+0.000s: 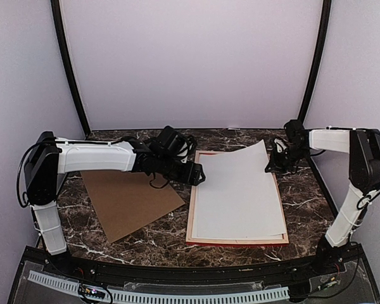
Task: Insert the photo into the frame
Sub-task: Place the photo on the mat board, then pick up the backboard from the center of the board.
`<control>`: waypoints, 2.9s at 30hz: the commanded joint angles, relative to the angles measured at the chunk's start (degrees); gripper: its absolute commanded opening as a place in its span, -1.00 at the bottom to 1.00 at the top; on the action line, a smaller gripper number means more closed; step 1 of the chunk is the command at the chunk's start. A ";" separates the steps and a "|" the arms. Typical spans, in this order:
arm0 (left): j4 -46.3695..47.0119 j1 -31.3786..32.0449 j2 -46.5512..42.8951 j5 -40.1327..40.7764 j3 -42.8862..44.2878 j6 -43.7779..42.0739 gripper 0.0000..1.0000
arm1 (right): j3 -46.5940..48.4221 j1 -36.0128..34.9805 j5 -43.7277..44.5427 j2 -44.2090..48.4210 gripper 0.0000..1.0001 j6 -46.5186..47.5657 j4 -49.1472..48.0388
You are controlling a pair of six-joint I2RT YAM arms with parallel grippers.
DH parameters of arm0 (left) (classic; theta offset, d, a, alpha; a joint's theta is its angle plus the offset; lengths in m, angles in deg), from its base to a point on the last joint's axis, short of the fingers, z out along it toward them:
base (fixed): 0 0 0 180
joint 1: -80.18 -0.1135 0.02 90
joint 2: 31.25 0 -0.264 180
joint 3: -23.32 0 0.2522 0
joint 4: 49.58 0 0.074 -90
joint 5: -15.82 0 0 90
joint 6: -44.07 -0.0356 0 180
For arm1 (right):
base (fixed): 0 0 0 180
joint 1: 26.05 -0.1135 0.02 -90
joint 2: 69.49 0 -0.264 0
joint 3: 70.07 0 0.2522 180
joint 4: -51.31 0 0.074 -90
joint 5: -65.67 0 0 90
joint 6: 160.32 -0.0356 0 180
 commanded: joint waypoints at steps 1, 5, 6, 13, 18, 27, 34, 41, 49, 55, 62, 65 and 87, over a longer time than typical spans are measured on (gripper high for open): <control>-2.30 -0.59 -4.08 1.66 0.57 -0.45 0.57 | -1.14 0.61 0.26 2.47 -1.00 -0.49 -1.71; -2.86 -0.74 -4.65 3.15 0.52 -0.57 0.66 | -2.33 0.65 -0.10 2.41 -1.00 -1.03 -2.80; -3.02 -0.73 -4.82 3.67 0.49 -0.61 0.67 | -2.54 0.62 -0.42 2.34 -1.00 -1.33 -3.16; -4.20 -0.83 -6.07 7.17 0.53 -1.33 0.82 | -3.24 0.61 -1.18 1.54 -1.00 -2.96 -4.96; -4.70 -1.12 -6.87 8.91 0.40 -1.83 0.84 | -3.60 0.61 -2.00 1.25 -1.00 -3.28 -5.65; -4.90 -1.21 -6.93 9.29 0.22 -1.85 0.84 | -4.77 0.34 -1.51 1.03 -1.00 -3.74 -6.10; -4.89 -1.20 -6.93 9.44 0.30 -1.85 0.84 | -5.02 -0.01 -1.12 1.22 -0.89 -4.10 -6.34; -5.40 -1.30 -7.26 10.23 0.26 -2.05 0.85 | -4.72 -0.01 0.12 1.36 -0.58 -3.97 -5.63; -6.32 -1.49 -7.91 11.63 -0.10 -2.38 0.85 | -3.53 -0.09 3.32 2.67 -0.19 -3.79 -3.92; -6.76 -3.43 -10.15 12.16 -3.01 -2.24 0.91 | -2.24 -0.80 8.02 5.22 -0.01 -3.53 -2.32; -7.28 -7.94 -16.07 14.33 -11.40 -1.45 0.98 | 1.04 -9.81 11.47 6.32 0.15 -4.76 -2.50; -8.15 -11.50 -19.77 14.24 -15.02 -0.40 0.98 | 3.74 -16.05 11.56 4.82 0.23 -5.90 -3.53; -6.38 -41.51 -40.92 -1.38 -42.80 8.05 0.98 | 37.15 -42.87 6.42 -28.86 0.36 -9.65 -4.01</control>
